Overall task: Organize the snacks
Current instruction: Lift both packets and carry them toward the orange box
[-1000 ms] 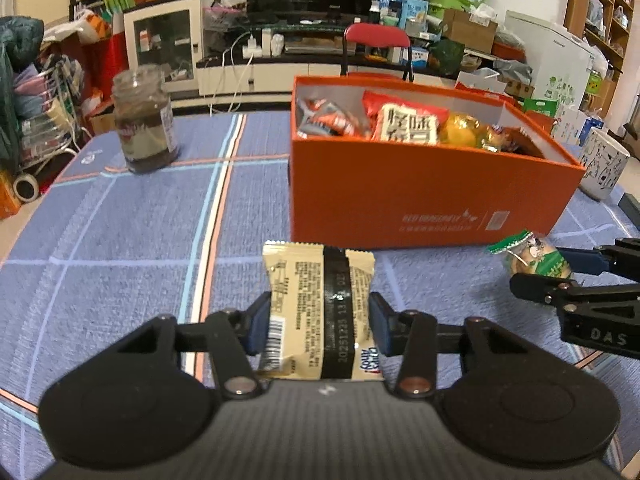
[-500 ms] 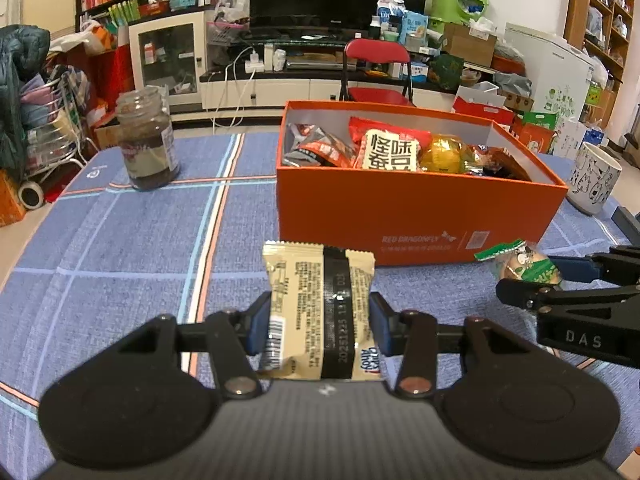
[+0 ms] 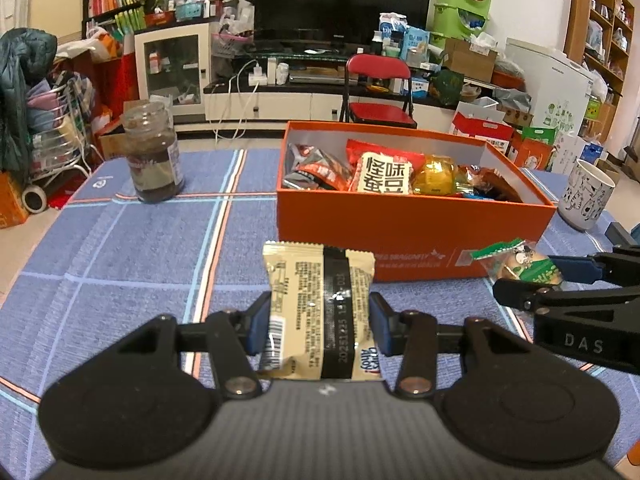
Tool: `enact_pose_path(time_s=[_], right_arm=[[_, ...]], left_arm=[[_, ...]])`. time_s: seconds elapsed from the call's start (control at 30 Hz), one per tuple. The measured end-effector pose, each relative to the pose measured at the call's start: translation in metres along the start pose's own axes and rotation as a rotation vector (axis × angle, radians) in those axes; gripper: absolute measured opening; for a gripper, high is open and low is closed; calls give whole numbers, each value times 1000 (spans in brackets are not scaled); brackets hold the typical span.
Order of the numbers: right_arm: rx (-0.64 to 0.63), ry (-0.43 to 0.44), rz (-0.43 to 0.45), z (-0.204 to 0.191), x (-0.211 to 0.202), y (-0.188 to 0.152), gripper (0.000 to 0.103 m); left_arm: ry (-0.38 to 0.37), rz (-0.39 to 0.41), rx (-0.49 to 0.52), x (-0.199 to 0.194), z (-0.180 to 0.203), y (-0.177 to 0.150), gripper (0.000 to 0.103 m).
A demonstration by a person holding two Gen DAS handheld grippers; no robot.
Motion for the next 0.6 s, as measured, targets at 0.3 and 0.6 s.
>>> enact_pose_path(time_s=[0.3,0.6], right_arm=[[-6,-3,13,-5,-9,6,35],[-17,6,19,-15,-12,6,34]], left_arm=[[-20,2,-39,-8,-2,5,46],[9,18,-34,-14,-4,9,46]])
Point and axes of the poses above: each gripper's, at about its wrist camera, not at the fingertips, and x roughly the way its jaws point, z to its right, y to its top, the point moved 9 cm from there along x, roughly the way its jaws point, and after that the axes turned 10 degrees about -z, right-handed, at the moved point
